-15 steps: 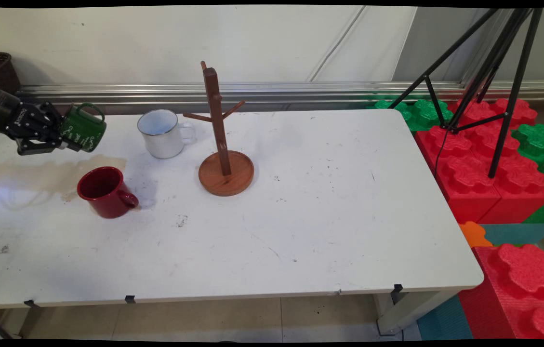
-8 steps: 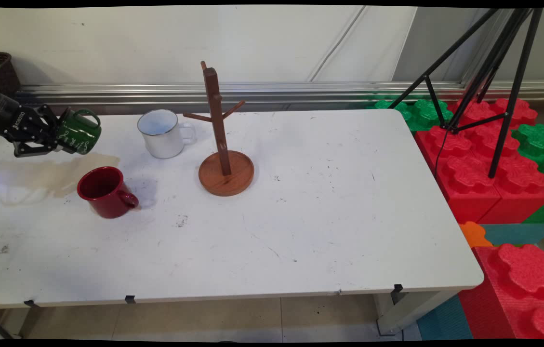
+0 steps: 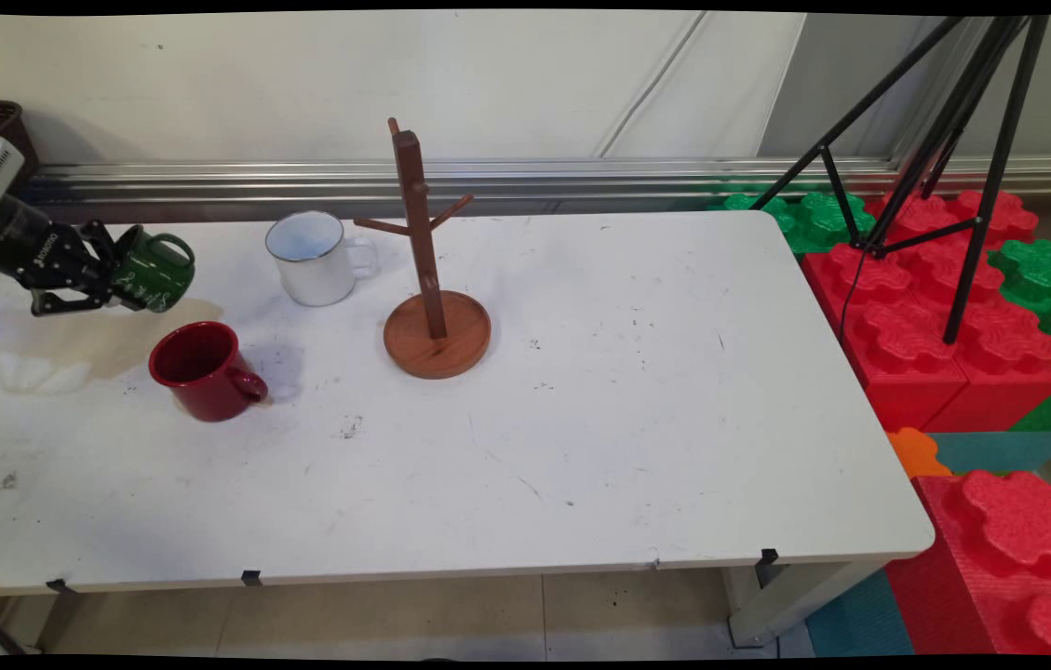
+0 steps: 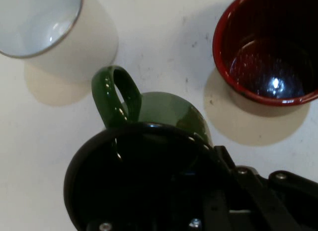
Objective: Place the picked object on the table
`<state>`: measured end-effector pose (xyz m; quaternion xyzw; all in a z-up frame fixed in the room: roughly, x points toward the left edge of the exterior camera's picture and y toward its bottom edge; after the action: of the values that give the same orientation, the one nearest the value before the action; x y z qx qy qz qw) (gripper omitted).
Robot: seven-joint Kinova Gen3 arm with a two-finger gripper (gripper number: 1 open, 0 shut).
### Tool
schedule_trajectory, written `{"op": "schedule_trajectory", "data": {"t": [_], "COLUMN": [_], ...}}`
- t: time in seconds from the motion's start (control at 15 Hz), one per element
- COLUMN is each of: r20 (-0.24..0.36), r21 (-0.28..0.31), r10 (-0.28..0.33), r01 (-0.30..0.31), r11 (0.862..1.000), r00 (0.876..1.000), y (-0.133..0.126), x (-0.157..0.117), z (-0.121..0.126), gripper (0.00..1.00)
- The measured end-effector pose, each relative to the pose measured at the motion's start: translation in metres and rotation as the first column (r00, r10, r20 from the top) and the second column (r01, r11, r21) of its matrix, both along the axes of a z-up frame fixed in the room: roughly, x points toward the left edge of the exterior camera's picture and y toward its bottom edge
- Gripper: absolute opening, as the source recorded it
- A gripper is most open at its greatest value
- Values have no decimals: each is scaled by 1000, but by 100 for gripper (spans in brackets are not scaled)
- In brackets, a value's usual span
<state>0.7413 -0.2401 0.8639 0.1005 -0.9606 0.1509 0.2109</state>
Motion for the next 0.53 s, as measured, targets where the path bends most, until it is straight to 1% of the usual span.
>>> {"op": "schedule_trajectory", "data": {"t": [0.2, 0.53], "r20": [39, 96], "r21": [5, 12], "r10": [-22, -64], "r01": [22, 63], "r11": [1000, 998], "r00": [999, 993], "y": [-4, -11], "x": [0, -2], "z": [-9, -20], "gripper": [0, 0]}}
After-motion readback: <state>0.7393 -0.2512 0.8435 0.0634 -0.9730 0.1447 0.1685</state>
